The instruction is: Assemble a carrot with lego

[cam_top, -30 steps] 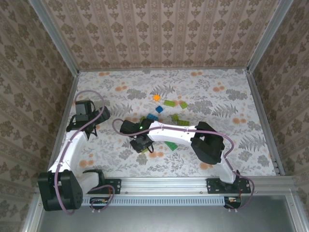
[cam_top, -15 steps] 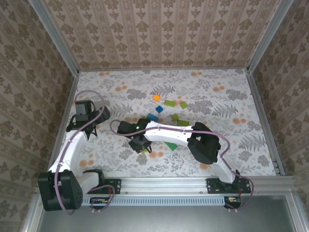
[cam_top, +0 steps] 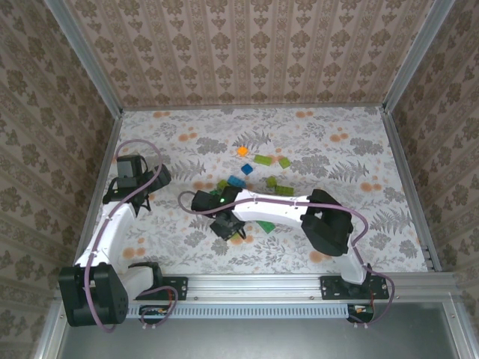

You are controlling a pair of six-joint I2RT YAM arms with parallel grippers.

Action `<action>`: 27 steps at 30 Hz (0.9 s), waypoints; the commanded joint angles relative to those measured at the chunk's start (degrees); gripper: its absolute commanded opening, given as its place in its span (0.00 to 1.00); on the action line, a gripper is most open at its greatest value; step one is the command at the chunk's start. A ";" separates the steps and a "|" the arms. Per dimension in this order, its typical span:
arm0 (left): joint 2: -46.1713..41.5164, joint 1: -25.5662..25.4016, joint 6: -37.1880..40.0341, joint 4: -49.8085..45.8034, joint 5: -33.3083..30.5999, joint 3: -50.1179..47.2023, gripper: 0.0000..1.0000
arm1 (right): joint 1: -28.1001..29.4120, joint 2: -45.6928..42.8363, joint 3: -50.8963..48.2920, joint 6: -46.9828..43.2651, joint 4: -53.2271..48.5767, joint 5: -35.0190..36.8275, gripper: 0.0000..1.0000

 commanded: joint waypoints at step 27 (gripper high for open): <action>2.26 0.45 1.03 -0.62 0.45 2.78 1.00 | -1.92 -12.94 -11.61 -5.02 5.58 -1.77 0.63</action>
